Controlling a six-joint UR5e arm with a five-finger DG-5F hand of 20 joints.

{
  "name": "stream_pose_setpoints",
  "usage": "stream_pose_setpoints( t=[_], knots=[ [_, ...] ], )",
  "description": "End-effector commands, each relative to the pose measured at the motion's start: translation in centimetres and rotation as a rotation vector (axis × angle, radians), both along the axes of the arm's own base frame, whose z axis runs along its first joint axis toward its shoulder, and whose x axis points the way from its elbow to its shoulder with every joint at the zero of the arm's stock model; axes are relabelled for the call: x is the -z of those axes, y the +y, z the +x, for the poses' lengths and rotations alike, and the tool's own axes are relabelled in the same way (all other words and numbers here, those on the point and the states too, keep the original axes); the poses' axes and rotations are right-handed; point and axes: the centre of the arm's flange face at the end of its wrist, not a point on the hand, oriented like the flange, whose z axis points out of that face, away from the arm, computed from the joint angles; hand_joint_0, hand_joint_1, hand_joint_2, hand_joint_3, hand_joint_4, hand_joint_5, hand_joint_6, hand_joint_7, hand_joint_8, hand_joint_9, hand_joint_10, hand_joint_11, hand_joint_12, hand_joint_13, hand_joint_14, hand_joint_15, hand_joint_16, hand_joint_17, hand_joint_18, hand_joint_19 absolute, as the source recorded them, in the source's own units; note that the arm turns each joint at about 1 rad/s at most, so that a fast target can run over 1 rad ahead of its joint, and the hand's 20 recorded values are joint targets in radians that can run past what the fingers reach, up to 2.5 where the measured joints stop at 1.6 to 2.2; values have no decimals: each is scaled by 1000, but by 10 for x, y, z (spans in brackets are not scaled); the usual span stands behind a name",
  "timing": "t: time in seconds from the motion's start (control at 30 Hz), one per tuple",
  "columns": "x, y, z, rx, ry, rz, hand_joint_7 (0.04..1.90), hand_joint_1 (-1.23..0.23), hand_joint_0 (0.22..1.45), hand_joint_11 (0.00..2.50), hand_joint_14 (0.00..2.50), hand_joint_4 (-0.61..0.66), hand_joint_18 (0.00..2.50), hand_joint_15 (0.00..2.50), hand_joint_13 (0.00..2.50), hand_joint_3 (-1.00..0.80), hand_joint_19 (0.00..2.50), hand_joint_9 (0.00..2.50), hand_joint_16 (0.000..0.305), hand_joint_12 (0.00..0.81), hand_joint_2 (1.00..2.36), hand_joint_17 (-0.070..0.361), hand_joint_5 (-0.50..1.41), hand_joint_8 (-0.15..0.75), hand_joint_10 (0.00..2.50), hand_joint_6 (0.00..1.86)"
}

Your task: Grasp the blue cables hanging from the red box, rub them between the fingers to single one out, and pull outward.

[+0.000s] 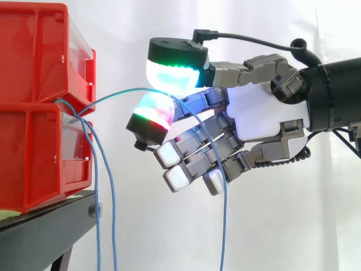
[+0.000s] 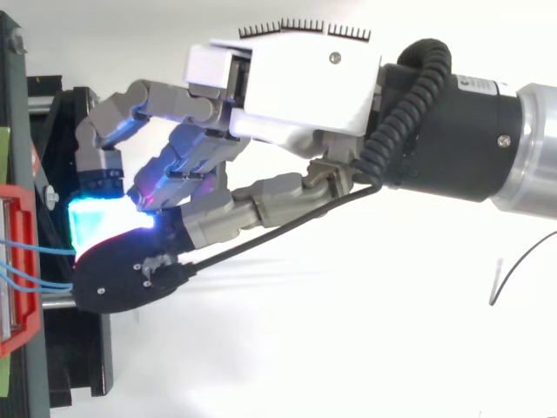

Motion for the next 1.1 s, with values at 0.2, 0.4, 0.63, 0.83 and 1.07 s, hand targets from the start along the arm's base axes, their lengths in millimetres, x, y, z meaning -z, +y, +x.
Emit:
stream_pose_setpoints(
  t=[0.2,0.4,0.63,0.83,1.07],
  knots=[
    [0,0,0,0,-1,0,1178,-728,577,639,17,178,1112,569,974,-117,675,978,63,444,1019,141,-122,379,14,856],
    [1,0,-1,-1,13,-1,1218,-781,582,644,16,130,1164,547,1008,-29,631,1050,64,447,1020,145,-101,366,12,850],
    [8,2,-10,-36,96,-6,1246,-806,585,647,14,94,1192,540,1033,54,614,1104,66,450,1018,148,-91,371,11,859],
    [5,3,-20,-56,157,-10,1250,-811,584,644,15,58,1242,516,1069,109,579,1178,70,467,1010,157,-81,383,11,866],
    [-5,2,-26,-51,170,-14,1251,-817,583,646,13,43,1258,523,1084,124,571,1209,71,469,1008,159,-76,379,13,865]
  ],
)
